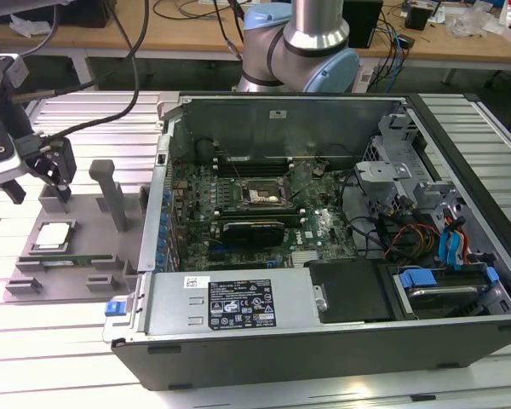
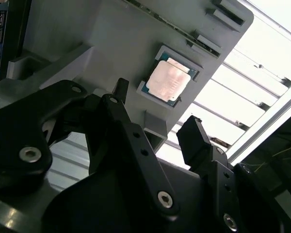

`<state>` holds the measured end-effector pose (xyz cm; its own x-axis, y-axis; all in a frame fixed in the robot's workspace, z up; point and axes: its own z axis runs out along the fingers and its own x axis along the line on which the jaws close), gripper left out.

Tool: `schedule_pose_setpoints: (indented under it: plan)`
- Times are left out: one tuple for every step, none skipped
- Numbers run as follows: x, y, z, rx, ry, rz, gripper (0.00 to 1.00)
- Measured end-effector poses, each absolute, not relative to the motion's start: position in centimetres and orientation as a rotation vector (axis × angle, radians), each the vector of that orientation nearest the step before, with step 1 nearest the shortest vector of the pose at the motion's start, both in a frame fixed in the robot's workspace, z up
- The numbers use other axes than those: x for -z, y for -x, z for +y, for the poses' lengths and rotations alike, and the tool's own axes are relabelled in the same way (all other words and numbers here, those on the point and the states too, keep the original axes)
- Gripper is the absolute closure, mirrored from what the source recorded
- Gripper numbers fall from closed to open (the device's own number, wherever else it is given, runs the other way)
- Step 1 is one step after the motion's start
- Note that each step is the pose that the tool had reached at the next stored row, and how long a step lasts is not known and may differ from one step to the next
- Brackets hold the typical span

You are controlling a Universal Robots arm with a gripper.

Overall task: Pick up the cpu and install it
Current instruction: 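Pick up the cpu and move it towards the insertion slot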

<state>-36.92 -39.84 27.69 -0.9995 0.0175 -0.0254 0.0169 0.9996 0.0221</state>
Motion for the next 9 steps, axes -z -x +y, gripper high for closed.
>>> schedule_pose_setpoints:
  plan:
    - [-27.56,36.93,-39.84,-0.034,-0.027,3.116,0.32]
    - [-27.41,36.92,-39.84,-0.034,-0.027,3.116,0.32]
    - [-27.33,36.93,-39.84,-0.034,-0.027,3.116,0.32]
    - [-27.26,36.93,-39.84,-0.034,-0.027,3.116,0.32]
    - [-27.19,36.92,-39.84,-0.034,-0.027,3.116,0.32]
    - [-27.13,36.92,-39.84,-0.034,-0.027,3.116,0.32]
    - [-27.02,36.92,-39.84,-0.034,-0.027,3.116,0.32]
    - [-26.86,36.92,-39.84,-0.034,-0.027,3.116,0.32]
    - [-26.65,36.92,-39.84,-0.034,-0.027,3.116,0.32]
